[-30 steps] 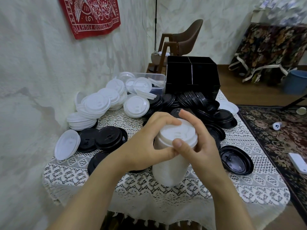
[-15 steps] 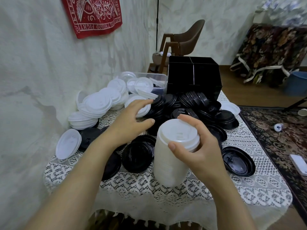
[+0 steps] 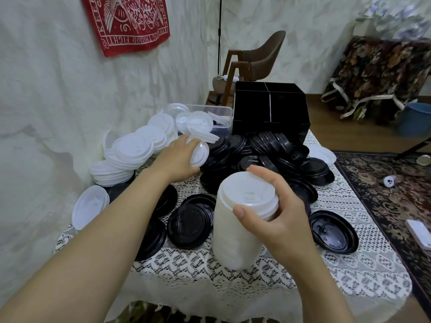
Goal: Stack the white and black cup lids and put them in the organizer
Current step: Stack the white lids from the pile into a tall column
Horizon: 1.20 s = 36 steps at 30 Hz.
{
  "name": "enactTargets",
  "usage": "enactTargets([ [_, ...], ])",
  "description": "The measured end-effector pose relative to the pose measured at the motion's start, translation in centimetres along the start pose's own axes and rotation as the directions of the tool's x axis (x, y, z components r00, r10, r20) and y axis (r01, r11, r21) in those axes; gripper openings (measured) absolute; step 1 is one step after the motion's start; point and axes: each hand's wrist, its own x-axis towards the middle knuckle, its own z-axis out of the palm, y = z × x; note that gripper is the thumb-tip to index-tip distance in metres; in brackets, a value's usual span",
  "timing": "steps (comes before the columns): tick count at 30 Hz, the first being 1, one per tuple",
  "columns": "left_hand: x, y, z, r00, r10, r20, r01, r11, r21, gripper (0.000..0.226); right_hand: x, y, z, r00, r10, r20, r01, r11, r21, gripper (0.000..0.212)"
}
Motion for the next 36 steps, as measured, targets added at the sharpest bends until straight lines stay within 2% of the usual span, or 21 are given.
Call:
enactTargets([
  [10,-1.3,-0.2,-1.2,0.998,-0.007,-0.058,0.003,0.997,-0.073,0.081,0.0,0.0,0.0,1.000,-0.001,0.001,0.001,1.000,-0.005,0.067],
  [16,-4.1,1.0,-3.4,0.991,0.091,-0.103,-0.096,0.994,-0.053,0.079,0.0,0.1,0.0,1.000,-0.006,-0.007,0.006,1.000,-0.004,0.067],
  [22,-7.8,4.4,-6.6,0.974,0.171,-0.148,-0.204,0.946,-0.252,0.085,-0.1,0.0,0.0,1.000,-0.009,0.005,0.009,1.000,0.008,0.068],
  [27,-10.2,6.6,-8.1,0.955,0.243,-0.168,-0.293,0.846,-0.446,0.057,-0.1,0.1,-0.1,0.999,-0.016,0.028,0.015,0.999,0.032,0.073],
  [31,-11.3,7.9,-7.8,0.934,0.324,-0.152,-0.356,0.800,-0.483,0.060,0.0,0.1,-0.4,0.995,-0.048,0.086,0.041,0.996,0.084,0.075],
  [36,-11.9,8.9,-6.5,0.928,0.361,-0.091,-0.363,0.822,-0.438,0.066,-0.1,0.2,-0.8,0.989,-0.057,0.138,0.044,0.995,0.090,0.089],
])
